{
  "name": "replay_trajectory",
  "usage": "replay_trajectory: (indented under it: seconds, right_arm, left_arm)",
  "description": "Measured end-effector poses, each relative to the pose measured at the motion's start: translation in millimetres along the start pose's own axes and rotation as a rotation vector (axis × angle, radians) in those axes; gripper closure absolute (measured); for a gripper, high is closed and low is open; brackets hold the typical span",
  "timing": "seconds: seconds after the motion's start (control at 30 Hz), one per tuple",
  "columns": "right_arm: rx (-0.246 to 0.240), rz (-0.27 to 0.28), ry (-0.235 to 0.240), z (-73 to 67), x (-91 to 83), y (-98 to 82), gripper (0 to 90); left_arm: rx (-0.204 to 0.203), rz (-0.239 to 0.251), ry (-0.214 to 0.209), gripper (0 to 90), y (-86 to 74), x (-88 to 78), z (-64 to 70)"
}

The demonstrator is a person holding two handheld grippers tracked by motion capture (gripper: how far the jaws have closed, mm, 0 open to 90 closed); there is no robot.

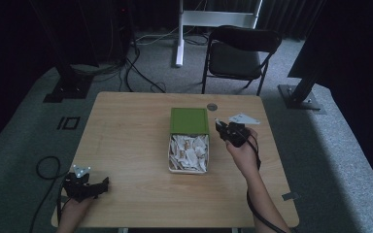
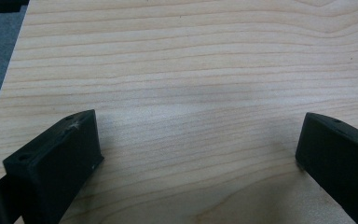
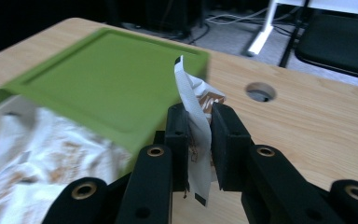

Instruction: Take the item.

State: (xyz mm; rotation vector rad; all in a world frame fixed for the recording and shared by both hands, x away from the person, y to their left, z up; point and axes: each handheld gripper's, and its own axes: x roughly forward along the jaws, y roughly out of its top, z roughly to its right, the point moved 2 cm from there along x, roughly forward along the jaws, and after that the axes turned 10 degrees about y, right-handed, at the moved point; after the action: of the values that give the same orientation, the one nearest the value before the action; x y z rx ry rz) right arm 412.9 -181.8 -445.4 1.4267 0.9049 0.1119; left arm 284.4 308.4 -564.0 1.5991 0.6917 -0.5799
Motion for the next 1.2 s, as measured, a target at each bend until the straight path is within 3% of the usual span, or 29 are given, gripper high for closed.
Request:
replay_trajectory:
  seconds: [0.13, 0.5, 0.7, 1.2]
  right_arm:
    - [0.017, -0.005, -0.042, 11.8, 9.0, -4.3, 77.6]
    - [0.095, -0.058, -0.083, 36.2, 42.7, -16.5, 77.6]
    - [0.155, -0.070, -0.078, 43.4, 61.7, -28.7, 77.6]
    - [0.228, -0.128, -0.098, 61.1, 92.1, -54.5, 77.6]
  left_arm:
    - [0.001, 0.000, 0.000, 0.7, 0.0, 0.0, 0.0]
    - [0.000, 0.000, 0.000, 0.7, 0.0, 0.0, 0.0]
    - [0.000, 0.000, 0.000, 0.7, 0.0, 0.0, 0.0]
    - [0.000, 0.000, 0.000, 0.7, 0.0, 0.0, 0.0]
